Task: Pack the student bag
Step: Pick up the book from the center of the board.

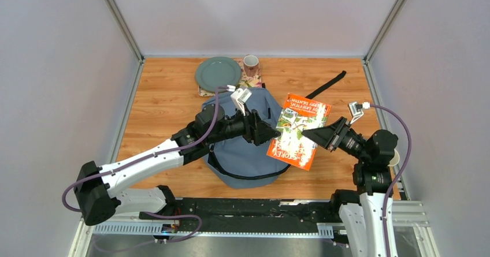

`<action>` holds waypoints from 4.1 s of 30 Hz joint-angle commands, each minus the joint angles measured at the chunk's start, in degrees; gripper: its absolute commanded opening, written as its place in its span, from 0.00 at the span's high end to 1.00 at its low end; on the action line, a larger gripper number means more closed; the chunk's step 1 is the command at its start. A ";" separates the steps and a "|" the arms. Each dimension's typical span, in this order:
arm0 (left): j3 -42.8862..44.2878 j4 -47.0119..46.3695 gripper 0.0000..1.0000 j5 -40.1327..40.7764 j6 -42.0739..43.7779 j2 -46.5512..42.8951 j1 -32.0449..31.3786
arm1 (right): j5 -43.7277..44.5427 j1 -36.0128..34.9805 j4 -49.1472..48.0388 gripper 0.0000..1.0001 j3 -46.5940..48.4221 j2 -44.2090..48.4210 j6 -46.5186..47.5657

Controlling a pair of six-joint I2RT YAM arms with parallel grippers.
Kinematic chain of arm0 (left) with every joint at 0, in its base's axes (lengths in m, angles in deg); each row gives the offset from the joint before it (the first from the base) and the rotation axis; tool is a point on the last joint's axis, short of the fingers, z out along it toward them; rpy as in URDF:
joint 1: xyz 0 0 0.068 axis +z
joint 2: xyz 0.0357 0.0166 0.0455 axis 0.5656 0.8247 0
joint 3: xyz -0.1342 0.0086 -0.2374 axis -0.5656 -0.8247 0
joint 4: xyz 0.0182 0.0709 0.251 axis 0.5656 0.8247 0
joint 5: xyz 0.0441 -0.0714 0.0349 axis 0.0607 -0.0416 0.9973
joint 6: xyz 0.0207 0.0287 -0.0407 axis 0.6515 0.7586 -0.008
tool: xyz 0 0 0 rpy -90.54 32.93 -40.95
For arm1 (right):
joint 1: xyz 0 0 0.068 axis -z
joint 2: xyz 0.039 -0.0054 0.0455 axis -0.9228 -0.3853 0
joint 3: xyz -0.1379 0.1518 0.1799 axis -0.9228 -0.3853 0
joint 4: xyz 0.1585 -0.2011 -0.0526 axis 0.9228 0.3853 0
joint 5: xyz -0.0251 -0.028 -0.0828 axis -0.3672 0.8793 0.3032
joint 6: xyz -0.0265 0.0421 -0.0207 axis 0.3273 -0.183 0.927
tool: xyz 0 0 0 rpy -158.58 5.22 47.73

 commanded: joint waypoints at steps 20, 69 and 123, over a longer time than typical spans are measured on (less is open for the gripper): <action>-2.54 -19.61 0.23 -14.39 -3.13 0.54 3.78 | -3.93 -20.95 -11.14 1.00 6.50 -6.60 3.56; -16.70 -5.90 1.00 11.36 -5.85 -22.40 8.36 | 26.83 -42.41 1.34 0.24 6.86 -20.93 9.80; -4.30 29.07 0.25 -3.14 20.68 -16.68 11.69 | 24.37 -46.90 14.35 1.00 15.12 -20.23 28.79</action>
